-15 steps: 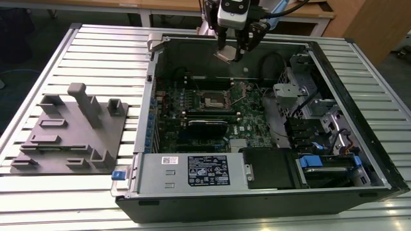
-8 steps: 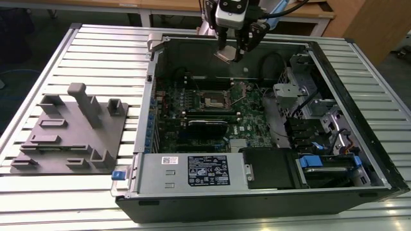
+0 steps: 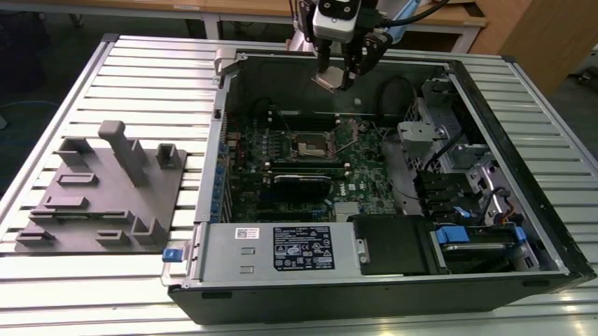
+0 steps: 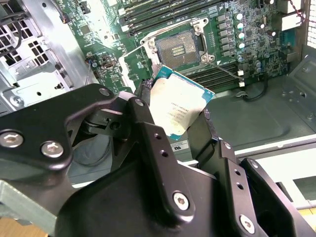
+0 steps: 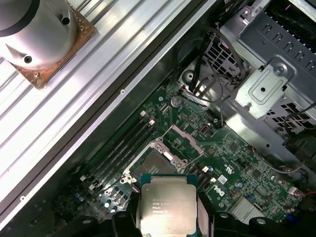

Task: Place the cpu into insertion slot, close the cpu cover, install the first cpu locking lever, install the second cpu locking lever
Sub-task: 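Place the cpu into insertion slot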

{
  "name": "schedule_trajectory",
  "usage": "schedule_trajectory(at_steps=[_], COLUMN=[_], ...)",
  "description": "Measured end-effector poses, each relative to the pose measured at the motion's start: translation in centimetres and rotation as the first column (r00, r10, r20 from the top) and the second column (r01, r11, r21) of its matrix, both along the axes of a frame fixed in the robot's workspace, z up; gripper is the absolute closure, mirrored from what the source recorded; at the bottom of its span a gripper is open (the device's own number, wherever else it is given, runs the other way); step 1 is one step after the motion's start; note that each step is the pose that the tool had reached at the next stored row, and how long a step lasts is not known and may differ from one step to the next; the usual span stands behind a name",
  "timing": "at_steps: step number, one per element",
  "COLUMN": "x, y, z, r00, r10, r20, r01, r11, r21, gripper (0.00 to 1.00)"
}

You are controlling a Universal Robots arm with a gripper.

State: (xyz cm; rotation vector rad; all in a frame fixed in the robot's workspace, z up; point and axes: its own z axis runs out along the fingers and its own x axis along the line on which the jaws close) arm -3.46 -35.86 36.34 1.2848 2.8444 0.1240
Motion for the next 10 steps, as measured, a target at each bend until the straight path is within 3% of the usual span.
schedule_trajectory(at_steps=[10], x=[0.0], y=[0.0], z=[0.0], r00=[1.0], r10=[-0.008], r20=[0.0], r01=[0.008], r11=[1.0], r21=[0.0], gripper=[0.46])
